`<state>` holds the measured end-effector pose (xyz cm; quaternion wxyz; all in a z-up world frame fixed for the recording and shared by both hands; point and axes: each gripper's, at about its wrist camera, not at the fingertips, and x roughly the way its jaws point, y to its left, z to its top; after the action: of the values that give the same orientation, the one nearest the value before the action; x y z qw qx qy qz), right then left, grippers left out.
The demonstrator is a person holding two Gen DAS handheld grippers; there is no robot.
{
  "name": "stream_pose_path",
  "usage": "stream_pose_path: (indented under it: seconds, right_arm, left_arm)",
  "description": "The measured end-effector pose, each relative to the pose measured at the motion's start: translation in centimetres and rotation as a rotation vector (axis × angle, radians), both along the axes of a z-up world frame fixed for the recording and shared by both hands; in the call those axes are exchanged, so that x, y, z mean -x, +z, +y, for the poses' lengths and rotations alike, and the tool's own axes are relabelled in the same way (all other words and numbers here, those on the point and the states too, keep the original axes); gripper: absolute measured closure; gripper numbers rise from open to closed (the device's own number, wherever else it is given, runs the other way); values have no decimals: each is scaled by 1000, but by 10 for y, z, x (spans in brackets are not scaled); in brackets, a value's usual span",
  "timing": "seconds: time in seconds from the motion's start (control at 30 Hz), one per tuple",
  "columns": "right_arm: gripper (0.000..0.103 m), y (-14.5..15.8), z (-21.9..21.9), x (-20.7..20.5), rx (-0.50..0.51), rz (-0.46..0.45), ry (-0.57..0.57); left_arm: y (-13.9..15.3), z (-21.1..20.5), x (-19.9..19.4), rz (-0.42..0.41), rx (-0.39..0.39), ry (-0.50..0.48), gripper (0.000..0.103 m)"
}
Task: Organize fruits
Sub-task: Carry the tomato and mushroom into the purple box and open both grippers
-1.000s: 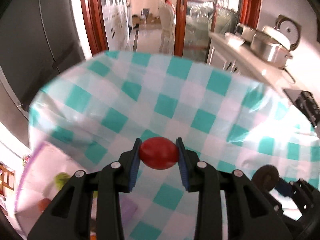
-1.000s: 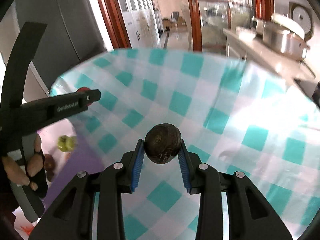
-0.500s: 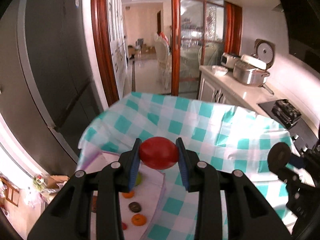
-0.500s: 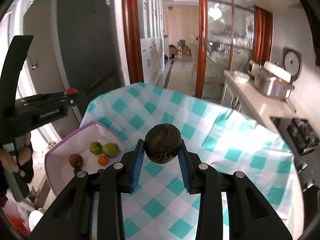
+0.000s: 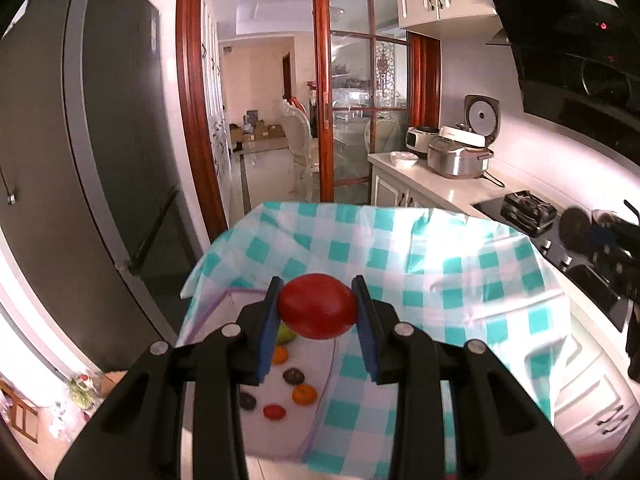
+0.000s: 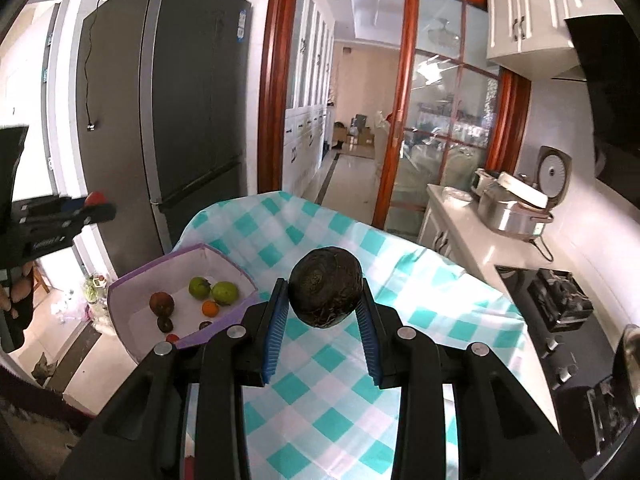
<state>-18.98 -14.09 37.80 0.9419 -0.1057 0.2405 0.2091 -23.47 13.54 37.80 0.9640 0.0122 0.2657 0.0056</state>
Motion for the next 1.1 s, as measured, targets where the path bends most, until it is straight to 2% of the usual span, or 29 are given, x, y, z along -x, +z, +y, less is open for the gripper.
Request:
stream_pose_path:
  seconds: [0.13,0.3,0.57,0.83,1.1]
  right_arm:
    - [69,-4,-12,13,-3,2,-32]
    - [69,-23,-23,15,-36,55,-73]
    - [69,-57,-7,-1,-8,152,-54]
    - [69,-93,51,-44,87,261,99]
    - [69,-128,156,-116,177,333,383]
  left_arm:
    - [-21,13,23,36,27,-4,68]
    - [-45,35,35,77,62,35,68]
    - [-82,59,26,170,102,89,68]
    - [-121,69,-8,281,145,123,68]
    - [-160,85,-65,382,213,232,68]
